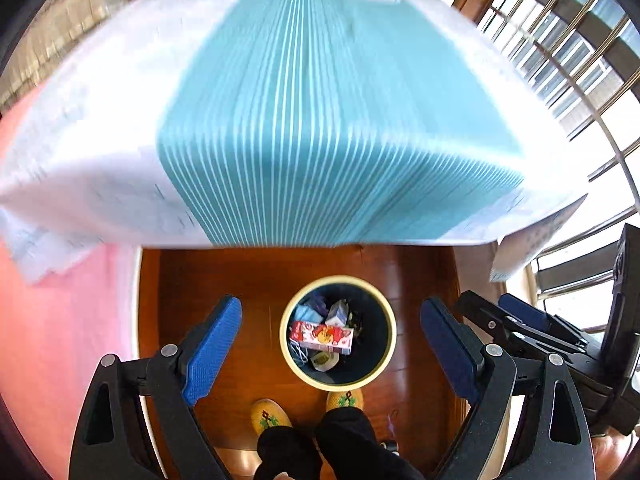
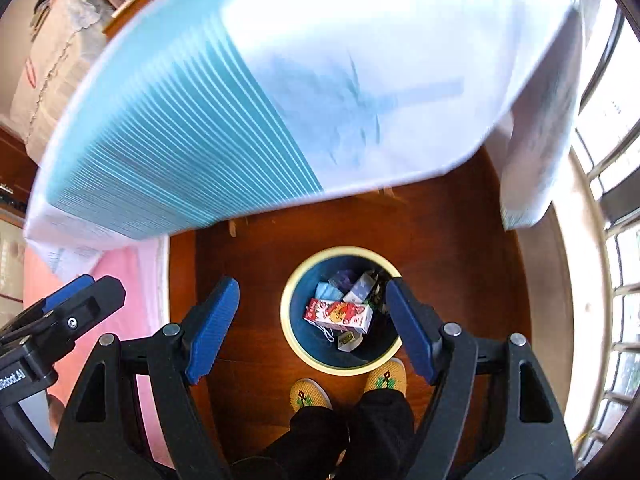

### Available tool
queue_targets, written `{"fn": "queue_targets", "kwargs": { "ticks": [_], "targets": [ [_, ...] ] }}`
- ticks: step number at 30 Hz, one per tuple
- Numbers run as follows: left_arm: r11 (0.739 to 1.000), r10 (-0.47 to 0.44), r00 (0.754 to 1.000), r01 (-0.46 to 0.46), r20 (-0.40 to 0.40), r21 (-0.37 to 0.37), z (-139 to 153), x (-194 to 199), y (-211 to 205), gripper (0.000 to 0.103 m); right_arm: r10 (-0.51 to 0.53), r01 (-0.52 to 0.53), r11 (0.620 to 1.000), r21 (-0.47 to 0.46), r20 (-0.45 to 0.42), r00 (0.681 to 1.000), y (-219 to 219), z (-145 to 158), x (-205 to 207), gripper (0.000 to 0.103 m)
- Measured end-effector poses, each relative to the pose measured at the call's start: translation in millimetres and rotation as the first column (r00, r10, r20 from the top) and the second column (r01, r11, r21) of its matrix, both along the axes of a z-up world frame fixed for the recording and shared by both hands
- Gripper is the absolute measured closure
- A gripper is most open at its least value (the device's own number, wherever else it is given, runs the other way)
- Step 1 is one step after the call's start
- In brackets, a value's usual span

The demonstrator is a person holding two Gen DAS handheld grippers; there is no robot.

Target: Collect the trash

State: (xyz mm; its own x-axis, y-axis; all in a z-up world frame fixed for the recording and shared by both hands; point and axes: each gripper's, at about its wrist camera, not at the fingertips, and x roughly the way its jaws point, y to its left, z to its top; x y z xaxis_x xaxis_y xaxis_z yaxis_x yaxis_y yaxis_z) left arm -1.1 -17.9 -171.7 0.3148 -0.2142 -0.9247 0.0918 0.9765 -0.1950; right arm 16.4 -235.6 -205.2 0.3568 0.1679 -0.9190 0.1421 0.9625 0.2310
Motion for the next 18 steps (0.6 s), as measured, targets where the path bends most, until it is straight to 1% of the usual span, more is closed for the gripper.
{"fn": "queue_targets", "kwargs": {
  "ticks": [6, 8, 10, 15, 18],
  "targets": [
    [0.999, 0.035, 0.996, -0.037, 0.087, 0.023, 83.9, 3.1, 6.7, 0.011, 0.029, -0.027, 0.999, -0.038, 0.056, 0.998, 8.1, 85.6, 11.6, 0.029],
    [0.997, 0.054, 0.993, -0.059, 0.109, 0.047, 108.2, 3.8, 9.7, 0.011, 0.042, -0.039, 0.998, -0.046, 0.078, 0.996, 11.1, 112.0, 14.9, 0.029],
    [0.996, 0.069, 0.988, -0.077, 0.135, 0.054, 131.2, 4.8, 12.6, 0.011, 0.056, -0.05, 0.997, -0.062, 0.095, 0.994, 14.7, 136.5, 17.8, 0.029],
    [0.989, 0.106, 0.974, -0.124, 0.2, 0.078, 179.8, 2.8, 19.5, 0.011, 0.063, -0.051, 0.994, -0.101, 0.119, 0.991, 22.7, 191.0, 23.0, 0.029],
    [0.985, 0.124, 0.967, -0.146, 0.221, 0.09, 205.7, 0.1, 23.1, 0.011, 0.056, -0.043, 0.995, -0.087, 0.151, 0.987, 24.1, 220.0, 21.1, 0.029]
  ]
}}
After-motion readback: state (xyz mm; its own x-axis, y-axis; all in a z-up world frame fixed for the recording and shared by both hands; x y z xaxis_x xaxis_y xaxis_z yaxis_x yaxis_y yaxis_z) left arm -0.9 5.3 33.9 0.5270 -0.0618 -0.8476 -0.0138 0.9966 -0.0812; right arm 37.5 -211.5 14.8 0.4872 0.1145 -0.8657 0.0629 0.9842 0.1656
